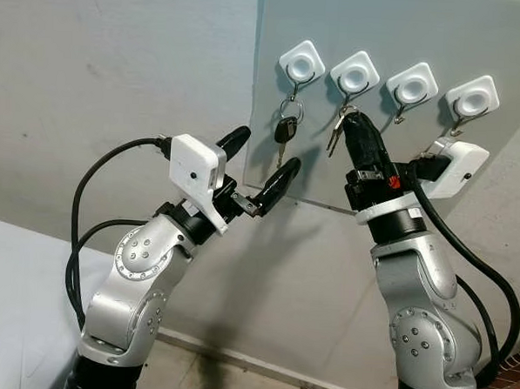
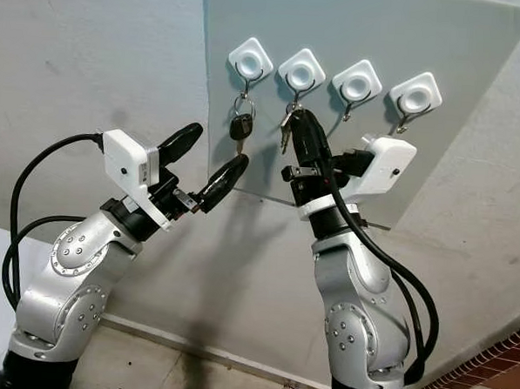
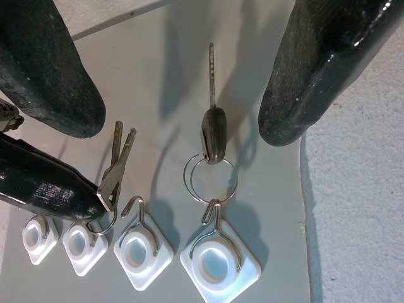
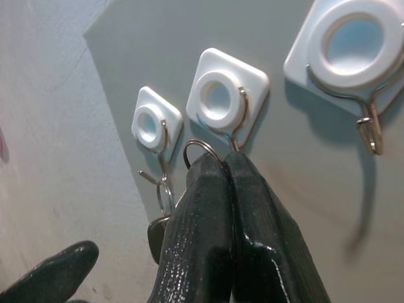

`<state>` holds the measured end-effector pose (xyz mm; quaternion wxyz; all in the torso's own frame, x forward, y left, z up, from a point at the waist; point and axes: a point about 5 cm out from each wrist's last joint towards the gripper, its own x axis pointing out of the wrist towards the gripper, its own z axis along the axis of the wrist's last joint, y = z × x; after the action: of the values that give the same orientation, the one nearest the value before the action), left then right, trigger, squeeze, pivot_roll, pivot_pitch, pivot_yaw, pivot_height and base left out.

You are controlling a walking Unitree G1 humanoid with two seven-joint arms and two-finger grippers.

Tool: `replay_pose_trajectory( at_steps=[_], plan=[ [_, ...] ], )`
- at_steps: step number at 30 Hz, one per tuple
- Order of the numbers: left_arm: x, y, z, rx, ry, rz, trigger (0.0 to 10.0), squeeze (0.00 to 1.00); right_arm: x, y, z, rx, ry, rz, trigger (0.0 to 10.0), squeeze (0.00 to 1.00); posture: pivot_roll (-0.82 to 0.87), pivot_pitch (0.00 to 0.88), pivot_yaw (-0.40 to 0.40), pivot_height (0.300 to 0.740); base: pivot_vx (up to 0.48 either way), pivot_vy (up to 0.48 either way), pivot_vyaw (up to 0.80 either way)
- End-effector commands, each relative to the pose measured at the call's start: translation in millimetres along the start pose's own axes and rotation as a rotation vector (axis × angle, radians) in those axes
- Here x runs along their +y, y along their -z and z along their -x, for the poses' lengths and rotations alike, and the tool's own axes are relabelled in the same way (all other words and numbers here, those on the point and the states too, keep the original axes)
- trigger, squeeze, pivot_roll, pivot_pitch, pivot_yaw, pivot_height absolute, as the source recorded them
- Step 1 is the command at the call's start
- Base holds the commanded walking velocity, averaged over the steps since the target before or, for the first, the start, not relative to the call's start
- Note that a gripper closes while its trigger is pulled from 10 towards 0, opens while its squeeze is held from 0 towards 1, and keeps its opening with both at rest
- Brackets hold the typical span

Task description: Hang keys on a hook

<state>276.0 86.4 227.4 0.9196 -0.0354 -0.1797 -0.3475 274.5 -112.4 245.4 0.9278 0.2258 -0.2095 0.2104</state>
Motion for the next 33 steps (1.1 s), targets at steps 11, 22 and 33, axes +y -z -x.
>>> replay_pose_trajectory(
  at_steps=[11, 22, 33],
  plan=[
    [-2.6, -7.4, -4.0, -0.030, 0.012, -0.011, 10.0, 0.00, 4.8, -8.0, -12.0, -0.007, 0.011, -0.042, 10.0, 0.00, 0.06, 0.000, -0.048, 0.740, 0.000, 0.000, 0.00],
    [-3.9, -7.5, -3.3, -0.032, 0.007, -0.012, 10.0, 0.00, 0.2, -3.9, -12.8, 0.055, 0.080, -0.137, 10.0, 0.00, 0.06, 0.000, -0.057, 0.740, 0.000, 0.000, 0.00],
    [-5.7, -7.3, -2.0, -0.030, 0.012, -0.009, 10.0, 0.00, -1.2, 0.2, -7.1, 0.080, 0.125, -0.220, 10.0, 0.00, 0.06, 0.000, -0.055, 0.740, 0.000, 0.000, 0.00]
  ],
)
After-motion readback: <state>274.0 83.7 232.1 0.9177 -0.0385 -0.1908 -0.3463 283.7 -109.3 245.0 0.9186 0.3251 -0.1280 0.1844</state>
